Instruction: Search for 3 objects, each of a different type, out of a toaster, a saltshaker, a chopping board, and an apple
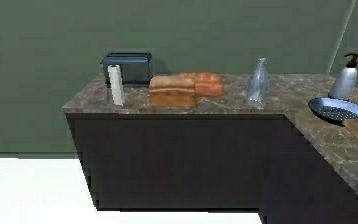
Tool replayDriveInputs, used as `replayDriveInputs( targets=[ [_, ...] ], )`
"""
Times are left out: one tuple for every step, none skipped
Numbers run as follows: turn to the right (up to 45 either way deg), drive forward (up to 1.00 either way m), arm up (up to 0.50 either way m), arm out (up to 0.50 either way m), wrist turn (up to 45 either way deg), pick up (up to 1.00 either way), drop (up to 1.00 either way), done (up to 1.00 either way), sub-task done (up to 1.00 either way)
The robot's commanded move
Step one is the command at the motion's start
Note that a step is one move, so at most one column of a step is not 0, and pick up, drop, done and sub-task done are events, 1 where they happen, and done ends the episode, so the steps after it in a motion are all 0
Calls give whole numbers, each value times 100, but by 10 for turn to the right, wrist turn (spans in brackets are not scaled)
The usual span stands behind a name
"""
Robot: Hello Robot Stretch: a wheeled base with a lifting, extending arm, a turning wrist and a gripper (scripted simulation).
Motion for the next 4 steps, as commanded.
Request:
replayDriveInputs(
  targets=[
    [0,45,0,0,0,0,0,0,0],
    [-180,0,0,0,0,0,0,0,0],
    [0,0,0,0,0,0,0,0,100],
    [-450,0,0,0,0,0,0,0,0]
  ],
)
